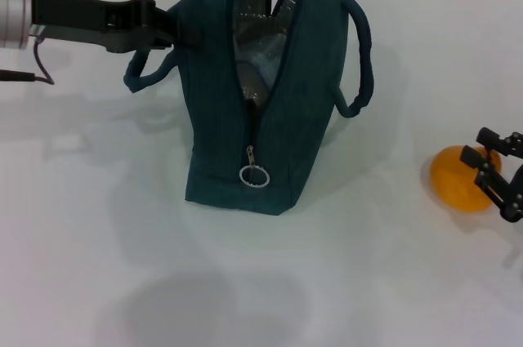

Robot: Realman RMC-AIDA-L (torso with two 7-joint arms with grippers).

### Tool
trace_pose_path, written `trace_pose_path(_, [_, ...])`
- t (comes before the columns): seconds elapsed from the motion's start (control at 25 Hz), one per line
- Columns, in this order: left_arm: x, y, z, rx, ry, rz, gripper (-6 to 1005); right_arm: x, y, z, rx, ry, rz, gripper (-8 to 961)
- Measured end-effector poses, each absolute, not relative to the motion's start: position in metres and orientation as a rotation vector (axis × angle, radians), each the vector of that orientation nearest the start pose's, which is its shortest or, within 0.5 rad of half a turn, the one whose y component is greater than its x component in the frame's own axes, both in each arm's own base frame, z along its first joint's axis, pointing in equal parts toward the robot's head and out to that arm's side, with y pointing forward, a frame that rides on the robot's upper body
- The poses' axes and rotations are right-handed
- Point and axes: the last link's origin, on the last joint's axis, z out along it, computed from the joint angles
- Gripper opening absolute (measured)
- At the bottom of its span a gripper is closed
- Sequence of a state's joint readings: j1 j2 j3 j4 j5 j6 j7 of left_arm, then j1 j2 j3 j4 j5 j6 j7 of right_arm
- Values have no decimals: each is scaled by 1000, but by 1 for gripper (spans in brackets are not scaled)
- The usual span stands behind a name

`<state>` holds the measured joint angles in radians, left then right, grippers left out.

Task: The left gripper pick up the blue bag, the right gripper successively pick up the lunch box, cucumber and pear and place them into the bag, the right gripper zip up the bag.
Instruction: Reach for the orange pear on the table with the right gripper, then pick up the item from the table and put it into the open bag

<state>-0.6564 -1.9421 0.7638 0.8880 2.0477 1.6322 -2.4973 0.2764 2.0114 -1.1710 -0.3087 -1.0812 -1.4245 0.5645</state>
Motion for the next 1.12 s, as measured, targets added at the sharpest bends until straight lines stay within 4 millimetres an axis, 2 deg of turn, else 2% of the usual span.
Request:
trace_pose_path(0.2, [-214,381,78,-2461,-1649,-606,52,321,272,-14,-2279,258,804,288])
trace_pose_path(0.44, [-214,381,78,-2462,-1649,-606,52,322,275,-15,-2274,273,787,248])
trace_pose_path(0.52, [-214,381,78,-2462,-1650,-606,52,323,275,-14,-2271,277,784,133])
trace_pose_path(0.96, [-217,379,77,-2456,-1661,-606,52,322,274,-14,-2272,280,795,53])
trace_pose_path(1.12, [-218,378,77,-2455,-1663,-608,52,315,272,-9,-2262,304,893,43])
